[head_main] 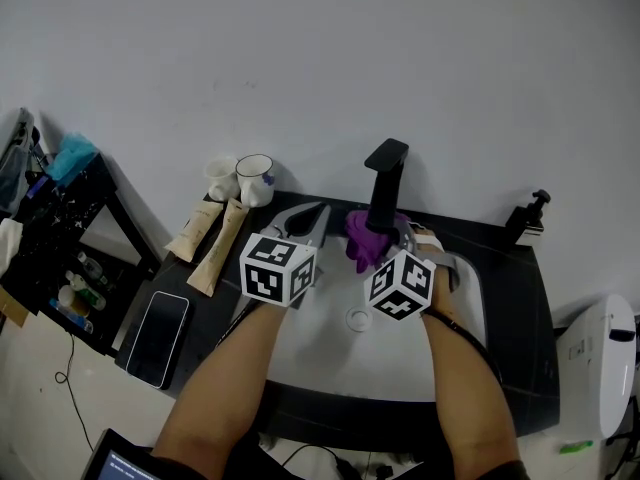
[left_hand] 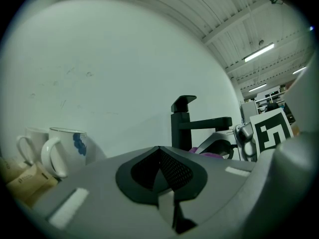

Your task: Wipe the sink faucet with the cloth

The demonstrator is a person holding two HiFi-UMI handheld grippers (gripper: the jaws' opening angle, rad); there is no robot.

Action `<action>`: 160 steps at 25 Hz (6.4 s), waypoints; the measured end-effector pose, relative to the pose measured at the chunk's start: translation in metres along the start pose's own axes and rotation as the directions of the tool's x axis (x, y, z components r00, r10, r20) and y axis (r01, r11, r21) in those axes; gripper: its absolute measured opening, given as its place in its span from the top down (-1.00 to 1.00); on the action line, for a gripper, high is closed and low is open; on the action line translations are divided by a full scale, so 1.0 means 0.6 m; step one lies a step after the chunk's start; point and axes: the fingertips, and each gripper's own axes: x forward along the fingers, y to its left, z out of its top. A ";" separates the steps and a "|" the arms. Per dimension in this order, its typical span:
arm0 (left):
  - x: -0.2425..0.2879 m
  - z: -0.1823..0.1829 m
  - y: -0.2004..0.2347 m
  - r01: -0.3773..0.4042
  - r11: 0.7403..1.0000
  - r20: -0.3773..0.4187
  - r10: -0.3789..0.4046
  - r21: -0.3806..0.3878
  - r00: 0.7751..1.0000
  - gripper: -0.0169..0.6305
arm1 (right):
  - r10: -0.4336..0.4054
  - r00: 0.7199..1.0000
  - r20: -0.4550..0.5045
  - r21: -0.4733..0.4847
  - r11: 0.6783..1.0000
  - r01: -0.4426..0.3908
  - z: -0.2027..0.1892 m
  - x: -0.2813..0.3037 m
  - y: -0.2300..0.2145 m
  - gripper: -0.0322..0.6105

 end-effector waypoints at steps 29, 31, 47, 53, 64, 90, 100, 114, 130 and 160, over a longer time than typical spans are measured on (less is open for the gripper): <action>0.000 -0.001 0.006 -0.008 1.000 -0.002 0.008 0.005 1.000 0.90 | -0.543 0.832 0.116 0.127 0.839 0.530 0.002 -0.151 -0.287 0.73; -0.001 -0.002 0.005 -0.007 1.000 -0.004 0.007 0.005 1.000 0.90 | -0.514 0.852 0.096 0.101 0.857 0.505 -0.009 -0.133 -0.270 0.73; 0.000 0.001 0.003 -0.001 1.000 0.007 0.001 -0.009 1.000 0.90 | -0.301 0.952 -0.057 -0.015 0.953 0.301 -0.091 -0.034 -0.145 0.72; 0.000 0.002 0.003 -0.001 1.000 0.008 0.001 -0.014 1.000 0.90 | -0.194 0.973 -0.125 0.010 0.980 0.197 -0.126 -0.003 -0.097 0.72; 0.000 0.004 0.007 -0.009 1.000 0.015 0.009 -0.019 1.000 0.90 | -0.190 0.972 -0.139 0.065 0.978 0.200 -0.131 -0.002 -0.092 0.72; -0.097 0.087 0.149 -0.186 0.923 0.247 0.278 -0.337 0.928 0.90 | -0.473 0.863 0.176 0.973 -0.048 -0.224 0.145 -0.031 -0.084 0.73; -0.105 0.099 0.148 -0.184 0.922 0.271 0.283 -0.340 0.920 0.90 | -0.548 0.836 0.010 0.955 -0.243 -0.171 0.117 -0.005 -0.124 0.77; -0.094 0.101 0.130 -0.158 0.946 0.255 0.234 -0.283 0.938 0.90 | -0.382 0.922 -0.058 0.926 -0.365 -0.093 0.045 0.032 -0.030 0.75; -0.086 0.079 0.116 -0.147 0.965 0.217 0.194 -0.215 0.957 0.90 | -0.234 0.877 0.421 0.870 0.379 -0.316 0.205 -0.148 -0.004 0.72; -0.044 0.031 0.004 -0.044 0.993 0.081 0.053 -0.107 0.995 0.89 | -0.290 0.910 0.297 0.673 0.740 0.016 -0.061 -0.168 -0.098 0.72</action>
